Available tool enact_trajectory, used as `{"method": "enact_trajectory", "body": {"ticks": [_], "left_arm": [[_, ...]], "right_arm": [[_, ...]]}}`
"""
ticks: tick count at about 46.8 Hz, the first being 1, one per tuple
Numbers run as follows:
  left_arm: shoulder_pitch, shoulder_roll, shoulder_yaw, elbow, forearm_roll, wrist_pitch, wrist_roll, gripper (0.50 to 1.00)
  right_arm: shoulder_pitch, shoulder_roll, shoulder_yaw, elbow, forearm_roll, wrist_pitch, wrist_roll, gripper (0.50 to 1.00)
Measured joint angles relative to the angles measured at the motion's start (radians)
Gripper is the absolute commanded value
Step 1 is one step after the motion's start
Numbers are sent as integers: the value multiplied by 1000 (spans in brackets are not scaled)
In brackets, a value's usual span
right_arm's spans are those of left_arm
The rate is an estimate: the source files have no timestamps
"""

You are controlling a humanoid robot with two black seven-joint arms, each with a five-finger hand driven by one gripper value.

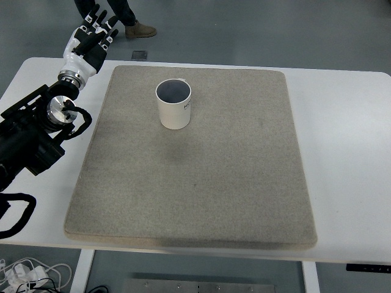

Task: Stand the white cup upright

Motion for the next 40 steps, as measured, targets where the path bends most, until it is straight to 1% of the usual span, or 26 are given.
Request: {"method": "enact_trajectory", "body": {"ticks": [7, 10, 26, 40], "left_arm": [[1, 1, 0, -1, -96, -3, 71, 994], [5, 1, 0, -3, -112, -3, 89, 994], [7, 1, -1, -6, -161, -1, 116, 994], [7, -8, 0, -6, -163, 1, 119, 994]], "right_arm": [[0, 0, 4, 0, -1, 0, 0, 952], [0, 0, 3, 0, -1, 0, 0, 952], [-3, 0, 5, 0, 2, 0, 0, 952], [-2, 0, 6, 0, 3, 0, 0, 952]]}}
